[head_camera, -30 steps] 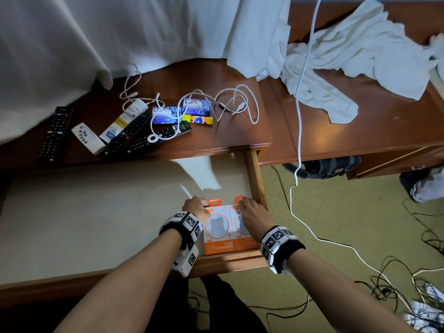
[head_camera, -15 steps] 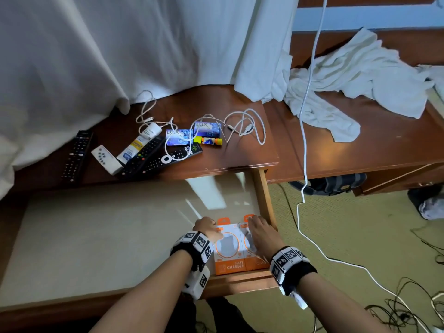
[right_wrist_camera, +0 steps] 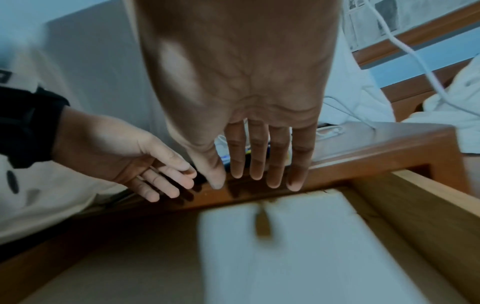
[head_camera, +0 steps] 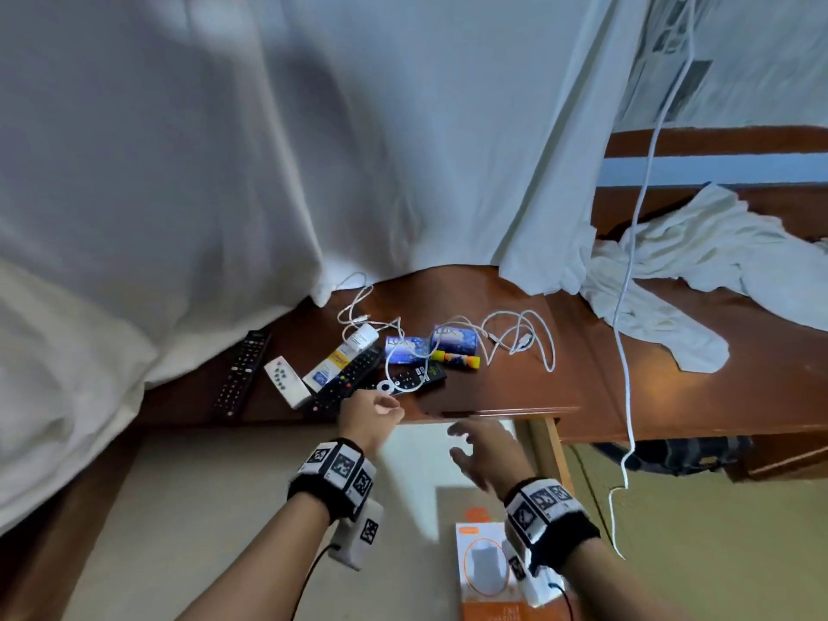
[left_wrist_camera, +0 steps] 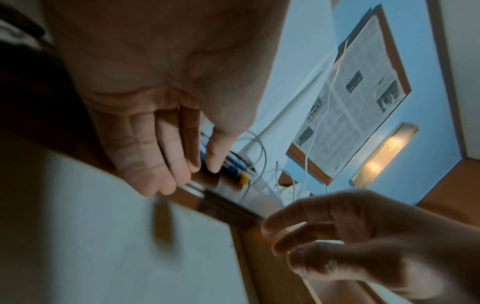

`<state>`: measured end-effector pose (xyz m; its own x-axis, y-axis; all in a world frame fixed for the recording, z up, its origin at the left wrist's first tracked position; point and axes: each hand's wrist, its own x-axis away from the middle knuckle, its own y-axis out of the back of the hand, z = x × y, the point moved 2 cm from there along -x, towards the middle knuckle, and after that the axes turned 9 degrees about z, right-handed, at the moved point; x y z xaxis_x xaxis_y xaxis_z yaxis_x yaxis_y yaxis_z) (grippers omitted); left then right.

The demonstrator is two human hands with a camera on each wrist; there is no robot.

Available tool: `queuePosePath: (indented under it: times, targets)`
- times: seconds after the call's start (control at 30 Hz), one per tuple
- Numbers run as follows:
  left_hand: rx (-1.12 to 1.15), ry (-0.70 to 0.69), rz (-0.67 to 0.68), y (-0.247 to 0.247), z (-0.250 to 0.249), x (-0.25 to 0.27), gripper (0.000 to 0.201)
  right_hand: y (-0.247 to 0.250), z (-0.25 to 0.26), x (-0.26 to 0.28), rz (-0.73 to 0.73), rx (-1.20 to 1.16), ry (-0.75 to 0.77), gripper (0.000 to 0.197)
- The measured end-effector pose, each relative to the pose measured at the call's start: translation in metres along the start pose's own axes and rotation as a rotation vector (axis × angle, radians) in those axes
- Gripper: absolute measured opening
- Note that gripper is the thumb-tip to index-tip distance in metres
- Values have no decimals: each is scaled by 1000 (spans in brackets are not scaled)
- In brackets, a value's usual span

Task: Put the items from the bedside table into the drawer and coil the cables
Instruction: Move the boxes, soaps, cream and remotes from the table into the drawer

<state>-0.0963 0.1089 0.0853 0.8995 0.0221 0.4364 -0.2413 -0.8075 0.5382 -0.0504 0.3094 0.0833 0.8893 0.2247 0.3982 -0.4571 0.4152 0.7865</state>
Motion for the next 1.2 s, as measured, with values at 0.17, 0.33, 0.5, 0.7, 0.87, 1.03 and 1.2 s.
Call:
queuePosePath:
  times: [0.17,0.33,0.5,0.7,0.87,1.03,1.2]
  targets:
    - [-115,-168,-84,29,-33,-23,7,35,20,-42,-129,-6,-52,23]
    - [-378,-317,82,12,-66,-36,26,67,25,-82,-169,20,-89,25]
    - [-679,-259,280,-11,-71,-48,41,90,18,-115,-158,62,-29,36]
    - [-751,-248,129,-1,-69,-74,63,94,-2,-150,-83,198,-48,37]
    - [-814,-179,251,8,-78,-81,68,91,-9,-164,-37,397,-52,25]
    - [-817,-135,272,3,-78,-90,38,88,-14,-169,-65,447,-34,29]
    - [-587,-178,102,15,-81,-105,10,89,-19,-167,-79,467,-22,39]
